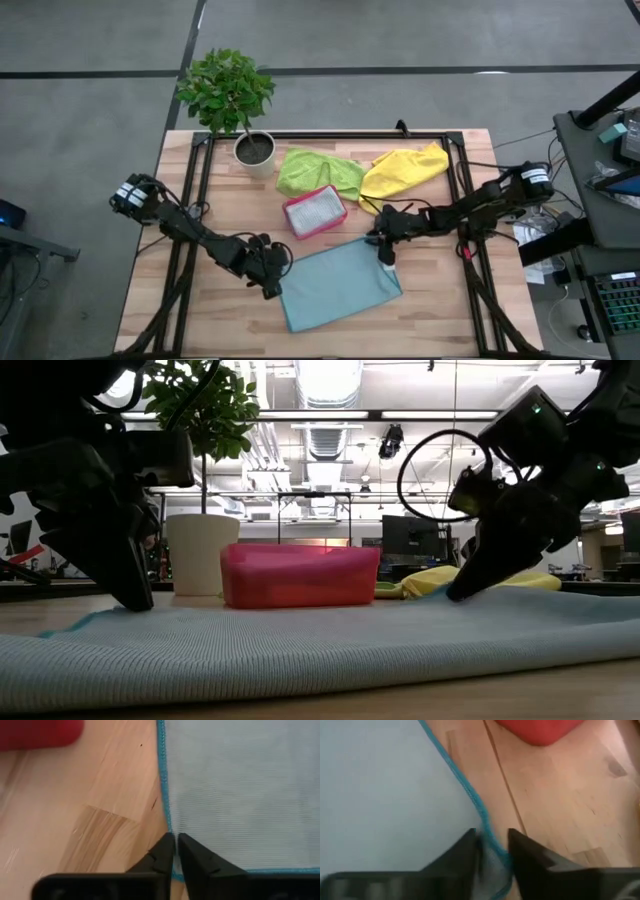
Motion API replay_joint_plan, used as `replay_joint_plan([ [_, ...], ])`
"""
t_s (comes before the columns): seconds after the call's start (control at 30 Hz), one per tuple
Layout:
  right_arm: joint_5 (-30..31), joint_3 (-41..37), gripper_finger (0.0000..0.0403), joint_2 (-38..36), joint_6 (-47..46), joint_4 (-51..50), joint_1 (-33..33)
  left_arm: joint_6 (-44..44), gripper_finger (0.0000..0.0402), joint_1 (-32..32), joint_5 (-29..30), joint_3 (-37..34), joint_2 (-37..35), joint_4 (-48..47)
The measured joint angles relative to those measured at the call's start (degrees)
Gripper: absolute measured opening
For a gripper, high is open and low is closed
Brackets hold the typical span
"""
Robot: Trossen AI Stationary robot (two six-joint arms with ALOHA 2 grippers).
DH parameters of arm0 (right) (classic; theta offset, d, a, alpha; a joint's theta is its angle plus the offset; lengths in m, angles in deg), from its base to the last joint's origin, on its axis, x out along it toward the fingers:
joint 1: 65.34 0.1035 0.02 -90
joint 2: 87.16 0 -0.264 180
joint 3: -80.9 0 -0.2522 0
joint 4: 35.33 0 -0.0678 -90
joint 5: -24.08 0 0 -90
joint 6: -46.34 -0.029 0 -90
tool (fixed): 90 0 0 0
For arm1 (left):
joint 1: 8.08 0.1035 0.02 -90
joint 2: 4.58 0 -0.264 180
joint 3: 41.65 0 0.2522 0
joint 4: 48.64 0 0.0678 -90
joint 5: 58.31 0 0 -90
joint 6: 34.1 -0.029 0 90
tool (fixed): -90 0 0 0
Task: Fold microfiber towels
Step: Fold the blue microfiber cloth
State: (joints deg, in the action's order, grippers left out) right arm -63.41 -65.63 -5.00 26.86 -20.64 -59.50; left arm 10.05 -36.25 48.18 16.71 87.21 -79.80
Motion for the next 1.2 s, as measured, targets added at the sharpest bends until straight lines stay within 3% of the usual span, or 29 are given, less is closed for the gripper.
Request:
replay_joint_plan([
  [0.1,-1.0,0.0,0.0031,-1.1,0.0,-0.3,0.3,-0.1,0.0006,0.0,0.0,0.2,0.0,-0.2],
  [0.17,-1.6,0.0,0.0018,-2.3,-0.2,-0.3,0.4,-0.9,0.0002,-0.1,0.0,0.5,0.0,-0.1],
  [0.53,-1.4,0.1,0.0009,-13.7,-3.8,-9.0,2.9,-1.6,0.0,-0.6,0.0,3.4,-2.0,-4.6],
  [0.7,2.5,3.2,0.0009,-16.7,-7.8,-17.3,5.4,-1.2,0.0,-0.8,0.2,3.6,-2.0,-4.7],
  [0.83,5.7,8.5,0.0009,-16.4,-10.1,-26.0,7.9,-1.1,0.0,-0.8,0.7,3.6,-2.0,-4.7],
  [1.0,13.7,15.7,0.0009,-14.0,-11.9,-43.6,9.5,-1.0,0.0,-0.7,1.8,3.6,-1.9,-4.2],
  [1.2,16.6,17.8,0.0009,-8.4,-7.6,-44.9,9.5,-1.0,0.0,-0.7,2.6,3.4,-1.9,-4.6],
])
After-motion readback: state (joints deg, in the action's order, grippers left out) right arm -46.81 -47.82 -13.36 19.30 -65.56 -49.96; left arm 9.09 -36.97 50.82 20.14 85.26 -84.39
